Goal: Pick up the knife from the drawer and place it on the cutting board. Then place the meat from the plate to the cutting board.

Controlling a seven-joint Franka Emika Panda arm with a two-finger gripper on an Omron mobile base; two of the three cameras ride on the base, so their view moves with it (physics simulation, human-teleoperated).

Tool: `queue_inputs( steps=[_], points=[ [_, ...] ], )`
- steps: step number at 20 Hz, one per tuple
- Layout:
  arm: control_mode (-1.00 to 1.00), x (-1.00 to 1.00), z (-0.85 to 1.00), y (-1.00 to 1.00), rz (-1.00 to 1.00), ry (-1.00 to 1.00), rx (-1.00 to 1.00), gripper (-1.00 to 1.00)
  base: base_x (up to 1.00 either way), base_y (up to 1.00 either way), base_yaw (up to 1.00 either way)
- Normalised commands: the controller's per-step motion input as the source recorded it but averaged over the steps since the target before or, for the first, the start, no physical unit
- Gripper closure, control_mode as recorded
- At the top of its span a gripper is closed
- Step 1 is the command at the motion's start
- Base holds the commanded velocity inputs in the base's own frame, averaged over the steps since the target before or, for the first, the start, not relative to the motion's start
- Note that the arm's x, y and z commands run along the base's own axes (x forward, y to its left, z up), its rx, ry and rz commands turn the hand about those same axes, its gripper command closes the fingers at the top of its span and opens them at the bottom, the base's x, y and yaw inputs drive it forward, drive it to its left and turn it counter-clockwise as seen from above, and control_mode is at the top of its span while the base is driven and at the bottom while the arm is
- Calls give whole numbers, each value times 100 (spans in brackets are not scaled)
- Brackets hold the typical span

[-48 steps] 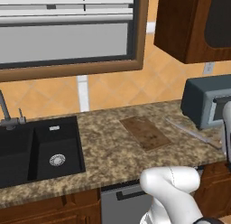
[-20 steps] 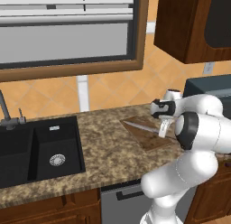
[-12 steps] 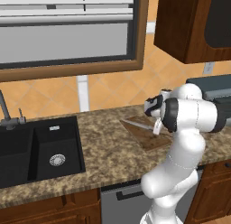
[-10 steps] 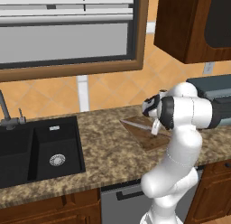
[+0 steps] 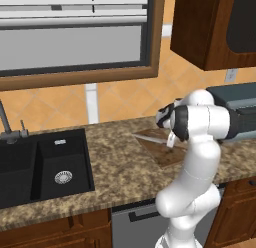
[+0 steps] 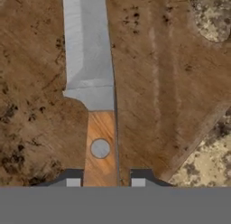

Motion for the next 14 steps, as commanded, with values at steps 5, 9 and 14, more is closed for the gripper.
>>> queue_inputs(
  steps=[5,9,14],
  points=[
    [-100,-44,22,26,0,-24,-1,-100,0,0,0],
    [-100,-19,88,14,0,-14,-4,-100,0,0,0],
    [-100,-45,96,0,-1,-2,-1,-100,0,0,0]
  ],
)
